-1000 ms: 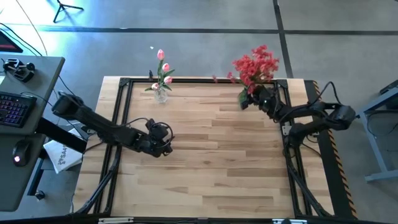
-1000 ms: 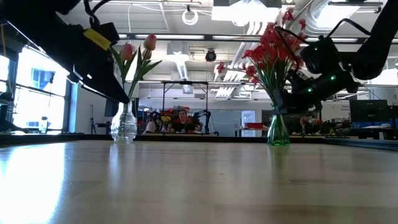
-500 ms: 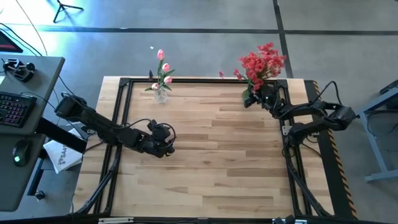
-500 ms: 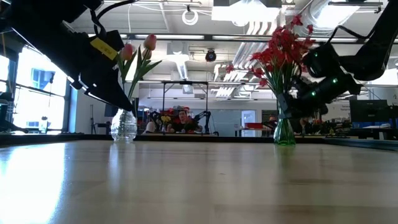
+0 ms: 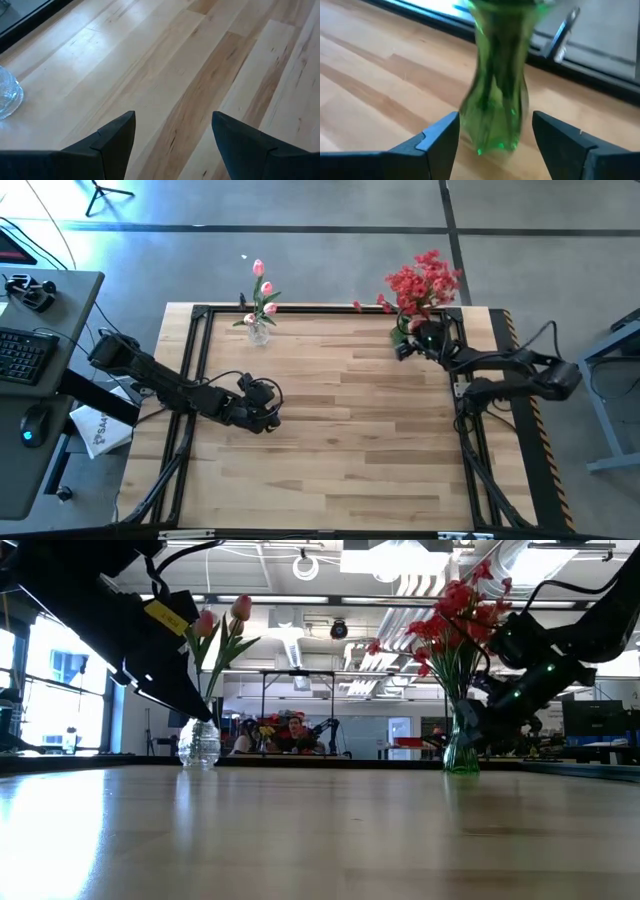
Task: Sort flowers into vase by color
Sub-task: Adjust the green vase, then return to Home Position
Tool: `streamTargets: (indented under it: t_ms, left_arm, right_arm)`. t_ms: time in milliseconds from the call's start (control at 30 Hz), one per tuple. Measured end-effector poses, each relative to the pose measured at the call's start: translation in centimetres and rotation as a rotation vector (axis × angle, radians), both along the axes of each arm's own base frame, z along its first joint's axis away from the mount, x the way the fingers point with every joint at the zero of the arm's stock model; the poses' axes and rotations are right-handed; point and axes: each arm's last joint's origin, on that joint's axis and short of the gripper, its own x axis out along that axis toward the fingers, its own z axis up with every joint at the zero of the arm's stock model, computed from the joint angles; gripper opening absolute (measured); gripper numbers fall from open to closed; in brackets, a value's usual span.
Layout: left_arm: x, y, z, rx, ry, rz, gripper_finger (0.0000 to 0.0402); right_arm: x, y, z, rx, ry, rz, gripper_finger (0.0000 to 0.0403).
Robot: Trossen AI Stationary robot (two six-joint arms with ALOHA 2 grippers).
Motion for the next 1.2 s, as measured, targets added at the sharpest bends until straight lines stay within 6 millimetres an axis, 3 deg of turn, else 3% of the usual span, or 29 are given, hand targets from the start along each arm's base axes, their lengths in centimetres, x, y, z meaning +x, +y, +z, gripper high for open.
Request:
streamTargets:
  t_ms: [333,433,567,800,1000,1200]
  left_arm:
    - [0.0,0.0,0.0,0.003,0.001,0.001,0.0250]
    - [0.0,0.0,0.0,0.003,0.001,0.001,0.0250]
    - [-0.1,-0.2,0.0,0.009,0.002,-0.005,0.0250]
    - [-0.4,-1.0,0.0,0.018,-0.015,-0.022,0.0250]
    - [-0.4,-1.1,0.1,0.015,-0.027,-0.022,0.0250]
    - [0.4,-1.3,0.5,0.025,-0.111,-0.098,0.0250]
  right_arm:
    - [-1.6,3.5,0.6,0.253,0.008,-0.001,0.0247]
    - [-0.9,5.5,1.0,0.323,-0.046,0.176,0.0238]
    - [0.0,8.9,1.5,0.370,-0.162,0.514,0.0195]
    - [-0.8,13.6,2.3,0.268,-0.455,1.014,0.0104]
    - [-2.5,14.4,2.6,0.192,-0.545,1.091,0.0053]
    - [-3.5,14.7,4.1,0.013,-0.666,1.237,0.0028]
